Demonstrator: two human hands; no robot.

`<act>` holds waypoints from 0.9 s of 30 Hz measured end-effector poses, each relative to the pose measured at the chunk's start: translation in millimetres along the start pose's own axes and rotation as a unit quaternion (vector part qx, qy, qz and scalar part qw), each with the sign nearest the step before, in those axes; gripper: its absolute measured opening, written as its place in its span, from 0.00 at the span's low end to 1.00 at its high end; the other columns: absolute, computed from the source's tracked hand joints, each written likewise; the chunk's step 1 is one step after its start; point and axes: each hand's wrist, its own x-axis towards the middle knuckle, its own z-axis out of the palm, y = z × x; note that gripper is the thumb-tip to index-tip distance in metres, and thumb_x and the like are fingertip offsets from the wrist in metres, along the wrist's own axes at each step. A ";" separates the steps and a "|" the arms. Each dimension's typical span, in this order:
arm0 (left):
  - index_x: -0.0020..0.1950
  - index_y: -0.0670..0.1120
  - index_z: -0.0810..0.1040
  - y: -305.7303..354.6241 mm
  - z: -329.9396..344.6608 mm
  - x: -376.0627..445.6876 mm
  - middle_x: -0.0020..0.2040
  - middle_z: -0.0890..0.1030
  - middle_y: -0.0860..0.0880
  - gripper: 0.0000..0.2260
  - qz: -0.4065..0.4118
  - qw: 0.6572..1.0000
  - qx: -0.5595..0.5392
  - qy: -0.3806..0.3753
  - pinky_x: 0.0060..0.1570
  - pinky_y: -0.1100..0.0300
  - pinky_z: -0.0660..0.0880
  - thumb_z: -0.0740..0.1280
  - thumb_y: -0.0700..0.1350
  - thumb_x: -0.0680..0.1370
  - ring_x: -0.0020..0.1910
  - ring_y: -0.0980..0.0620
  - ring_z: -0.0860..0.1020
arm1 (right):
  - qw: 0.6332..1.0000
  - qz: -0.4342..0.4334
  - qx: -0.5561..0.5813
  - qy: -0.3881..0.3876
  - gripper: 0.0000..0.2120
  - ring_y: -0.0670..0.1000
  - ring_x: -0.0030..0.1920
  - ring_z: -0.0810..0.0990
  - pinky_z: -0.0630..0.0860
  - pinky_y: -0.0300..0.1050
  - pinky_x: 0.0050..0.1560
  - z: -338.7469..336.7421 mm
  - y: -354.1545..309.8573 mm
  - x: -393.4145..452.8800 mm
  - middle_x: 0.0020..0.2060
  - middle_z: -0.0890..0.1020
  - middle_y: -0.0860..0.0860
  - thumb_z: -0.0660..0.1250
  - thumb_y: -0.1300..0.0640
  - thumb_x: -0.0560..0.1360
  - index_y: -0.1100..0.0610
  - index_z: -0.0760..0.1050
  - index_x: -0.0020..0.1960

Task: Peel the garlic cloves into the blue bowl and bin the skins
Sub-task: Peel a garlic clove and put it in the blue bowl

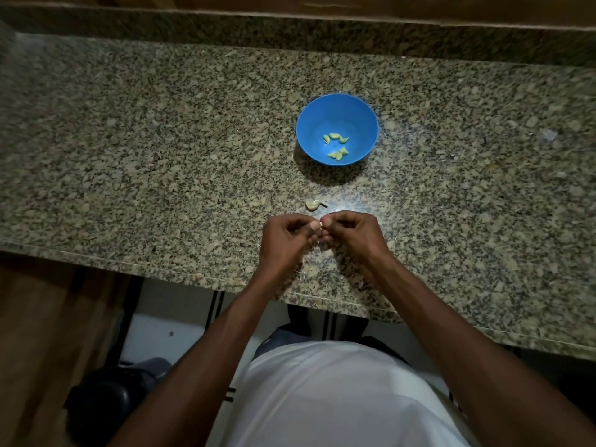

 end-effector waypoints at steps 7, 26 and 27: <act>0.57 0.33 0.83 7.0 -10.8 7.7 0.45 0.87 0.39 0.08 -0.178 0.961 -0.184 -0.103 0.47 0.62 0.82 0.70 0.34 0.80 0.41 0.51 0.83 | 0.997 -0.007 0.006 -0.071 0.06 0.52 0.43 0.86 0.83 0.43 0.48 -6.2 -4.8 2.7 0.43 0.88 0.59 0.74 0.63 0.78 0.66 0.85 0.52; 0.56 0.40 0.85 -3.4 -0.5 -4.1 0.50 0.88 0.45 0.11 -0.054 0.991 -0.103 -0.060 0.55 0.58 0.82 0.78 0.38 0.75 0.53 0.48 0.86 | 0.997 0.065 0.031 -0.020 0.11 0.50 0.37 0.82 0.82 0.46 0.46 -7.4 -1.7 -3.3 0.39 0.86 0.58 0.75 0.55 0.78 0.64 0.86 0.51; 0.54 0.41 0.86 -3.0 1.3 -5.2 0.49 0.88 0.47 0.09 -0.034 0.995 -0.084 -0.041 0.53 0.59 0.82 0.78 0.38 0.75 0.51 0.51 0.86 | 0.997 0.068 0.023 -0.012 0.12 0.49 0.36 0.82 0.82 0.46 0.46 -6.2 -1.2 -4.9 0.39 0.86 0.57 0.76 0.53 0.78 0.64 0.86 0.51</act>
